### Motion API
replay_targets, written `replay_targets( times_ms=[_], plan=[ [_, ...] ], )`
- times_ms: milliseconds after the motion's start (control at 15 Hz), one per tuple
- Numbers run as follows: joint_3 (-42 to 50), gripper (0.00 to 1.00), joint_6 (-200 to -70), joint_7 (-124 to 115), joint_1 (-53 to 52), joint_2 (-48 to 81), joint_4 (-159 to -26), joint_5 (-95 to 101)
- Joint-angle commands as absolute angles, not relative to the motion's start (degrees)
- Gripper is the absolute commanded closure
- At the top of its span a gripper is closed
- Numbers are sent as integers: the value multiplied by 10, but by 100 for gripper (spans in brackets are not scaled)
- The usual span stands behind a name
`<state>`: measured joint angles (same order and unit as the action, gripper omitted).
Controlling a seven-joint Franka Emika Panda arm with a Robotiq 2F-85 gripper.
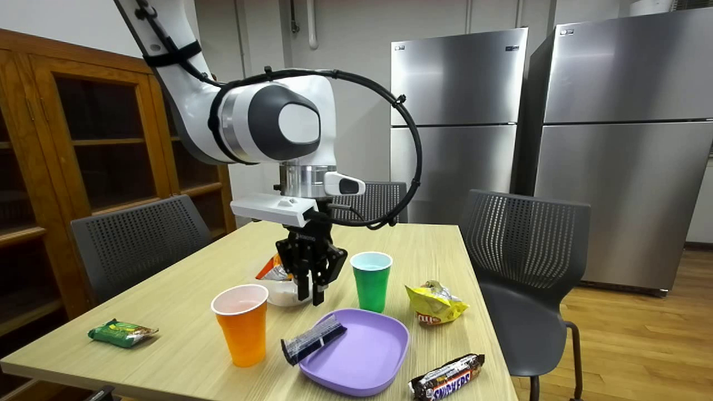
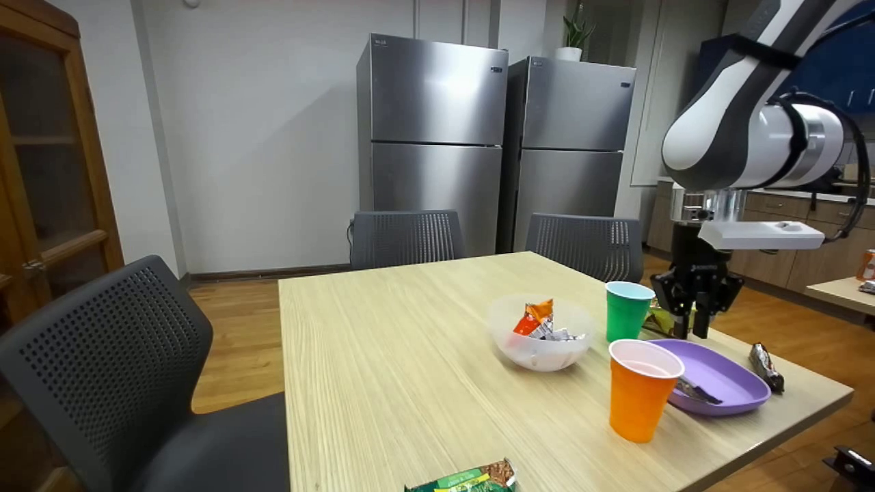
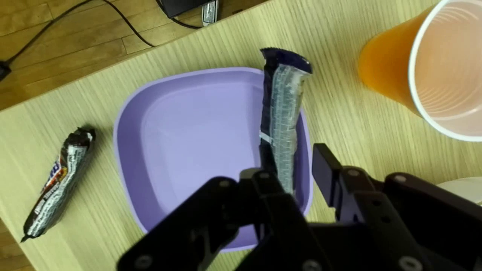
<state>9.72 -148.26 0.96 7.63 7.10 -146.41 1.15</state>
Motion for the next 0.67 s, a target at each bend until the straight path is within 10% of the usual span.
replay_targets(
  times_ms=[0,333,400,600],
  plan=[
    [101,91,-1492,23,94,65,-1476,-5],
    [101,91,-1490,27,99,71,-1470,-11],
    [100,52,-1486,29,99,69,-1469,-15],
    [93,27,-1486,44,93,58,-1472,-9]
  ],
)
